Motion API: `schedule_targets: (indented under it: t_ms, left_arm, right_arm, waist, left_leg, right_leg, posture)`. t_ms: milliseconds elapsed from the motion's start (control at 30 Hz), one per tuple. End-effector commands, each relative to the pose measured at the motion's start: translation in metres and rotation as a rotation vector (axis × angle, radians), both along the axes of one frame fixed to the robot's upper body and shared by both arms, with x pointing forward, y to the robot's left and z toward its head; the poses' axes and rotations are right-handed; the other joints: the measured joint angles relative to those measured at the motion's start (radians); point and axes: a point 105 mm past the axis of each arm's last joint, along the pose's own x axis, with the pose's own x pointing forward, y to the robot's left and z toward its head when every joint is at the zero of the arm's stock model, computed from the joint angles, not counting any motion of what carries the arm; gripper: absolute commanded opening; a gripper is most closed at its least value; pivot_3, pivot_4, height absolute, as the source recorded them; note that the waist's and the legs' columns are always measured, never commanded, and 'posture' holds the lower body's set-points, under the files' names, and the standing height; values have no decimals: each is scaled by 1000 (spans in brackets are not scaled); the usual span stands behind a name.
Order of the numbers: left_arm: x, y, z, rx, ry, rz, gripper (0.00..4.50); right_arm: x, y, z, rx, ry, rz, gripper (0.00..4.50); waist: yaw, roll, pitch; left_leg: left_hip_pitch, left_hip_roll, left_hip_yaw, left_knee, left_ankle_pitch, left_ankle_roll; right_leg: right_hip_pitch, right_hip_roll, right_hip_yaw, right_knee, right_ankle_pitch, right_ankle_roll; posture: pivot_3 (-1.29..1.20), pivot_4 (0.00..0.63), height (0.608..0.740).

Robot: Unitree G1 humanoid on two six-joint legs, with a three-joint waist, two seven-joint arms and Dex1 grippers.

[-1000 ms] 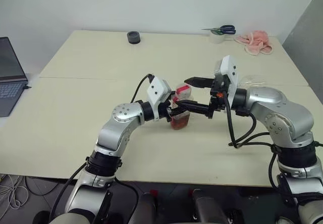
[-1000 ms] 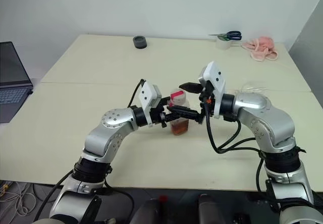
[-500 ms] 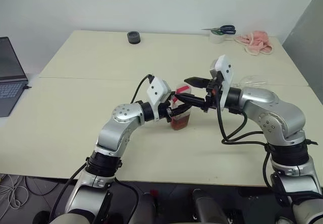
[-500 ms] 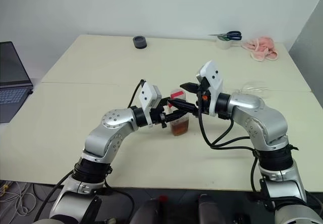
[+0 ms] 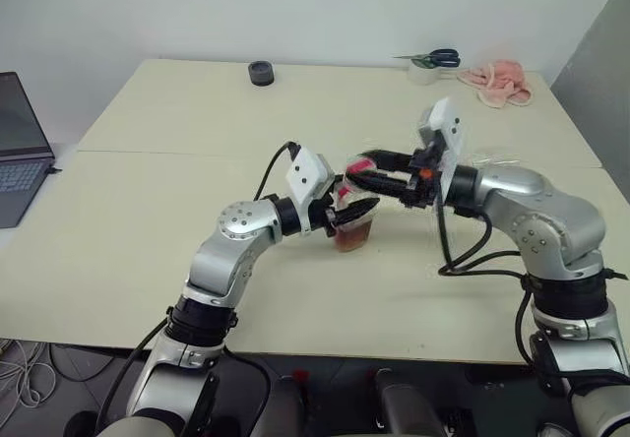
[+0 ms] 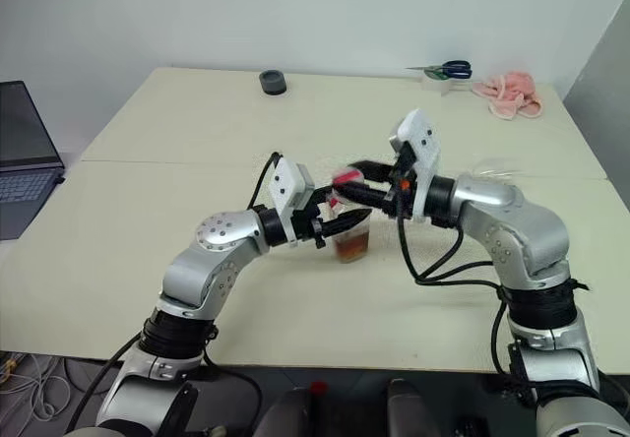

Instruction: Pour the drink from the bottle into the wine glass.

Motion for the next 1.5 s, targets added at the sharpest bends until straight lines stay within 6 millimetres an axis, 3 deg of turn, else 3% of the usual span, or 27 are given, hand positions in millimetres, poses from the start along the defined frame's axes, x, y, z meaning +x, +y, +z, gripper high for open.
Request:
schedule_targets:
  t_ms: [33, 200, 300, 400, 467, 533, 600, 700, 767, 1000, 1067, 1233, 1367, 1500]
  left_arm:
    - [-4, -2, 12, -17, -47, -16, 2152]
    - [-4, -2, 13, -16, -50, -17, 2152]
    - [-4, -1, 14, -18, -57, -13, 2152]
    - [-2, 0, 16, -22, -64, -4, 2152]
    - [-2, 0, 16, -25, -64, -4, 2152]
    - [-2, -1, 15, -28, -63, -5, 2152]
    - [-3, -4, 14, -31, -60, -15, 2152]
    - [-3, -8, 15, -36, -58, -32, 2152]
    - [-3, -10, 15, -37, -58, -41, 2152]
    - [-1, -7, 16, -30, -61, -39, 2152]
    - [0, -6, 16, -29, -63, -31, 2152]
    - [4, 4, 17, -34, -65, 21, 2152]
    - [5, 6, 17, -34, -65, 30, 2152]
    - [5, 7, 17, -33, -67, 31, 2152]
  right_arm:
    - [-5, -5, 19, 62, -53, 16, 1738]
    - [8, -21, 9, 33, -32, -109, 1732]
    - [33, -62, -6, -5, -12, -349, 1729]
    - [52, -129, -35, 4, 46, -677, 1725]
    - [50, -160, -55, 13, 81, -814, 1725]
    - [46, -177, -70, 14, 97, -903, 1725]
    - [39, -195, -97, 1, 160, -1009, 1724]
    - [27, -205, -135, -34, 242, -1081, 1724]
    - [25, -208, -146, -44, 265, -1103, 1724]
    - [34, -211, -133, -45, 227, -1093, 4029]
    - [35, -208, -129, -48, 215, -1070, 4496]
    - [35, -198, -109, -99, 166, -992, 4500]
    - [36, -226, -139, -308, 206, -1105, 4500]
    - [41, -230, -141, -281, 209, -1120, 4500]
  waist:
    - [0, 0, 0]
    - [0, 0, 0]
    - [3, 0, 0]
    - [8, 0, 0]
    - [9, 0, 0]
    - [6, 0, 0]
    - [2, 0, 0]
    - [-3, 0, 0]
    - [-7, 0, 0]
    - [-11, 0, 0]
    - [-11, 0, 0]
    - [-9, 0, 0]
    - [-6, 0, 0]
    - [-1, 0, 0]
  left_leg:
    - [0, 0, 0, 0, 0, 0]
    - [0, 0, 0, 0, 0, 0]
    - [0, 0, 0, 0, 0, 0]
    - [-1, -1, 1, 0, 0, 0]
    - [-1, -1, 1, 0, 0, 0]
    - [0, -1, 2, 0, 0, 0]
    - [0, -1, 2, -1, 0, 0]
    - [1, 0, 5, -1, 0, 0]
    - [3, 0, 7, 0, 0, 0]
    - [4, 0, 8, 0, 4, 6]
    - [4, 0, 7, 0, 4, 6]
    - [3, 0, 7, -1, 4, 7]
    - [3, 0, 7, 0, 4, 7]
    - [3, 0, 7, 0, 4, 6]
  right_leg:
    - [0, 0, 0, 0, 0, 0]
    - [0, 0, 0, 0, 0, 0]
    - [0, 0, 0, 0, 0, 0]
    - [0, -2, 0, -1, 0, 0]
    - [2, -2, 0, -2, 0, 0]
    - [1, -2, 1, -3, 0, 0]
    - [1, -1, 2, -3, 0, 0]
    - [1, 0, 4, -1, 0, 0]
    - [1, 1, 6, 0, 0, 0]
    - [2, 1, 7, 1, -1, 6]
    - [2, 2, 6, 1, -1, 6]
    - [2, 1, 6, 0, 2, 1]
    - [2, 1, 6, -1, 2, 1]
    - [2, 1, 6, -1, 2, 1]
  posture:
    - [0, 150, 740]
    - [0, 150, 740]
    - [0, 150, 740]
    - [0, 150, 740]
    - [0, 150, 740]
    - [0, 150, 740]
    - [0, 150, 740]
    - [0, 150, 740]
    - [0, 150, 740]
    - [0, 150, 740]
    - [0, 150, 740]
    - [0, 150, 740]
    - [0, 150, 740]
    - [0, 150, 740]
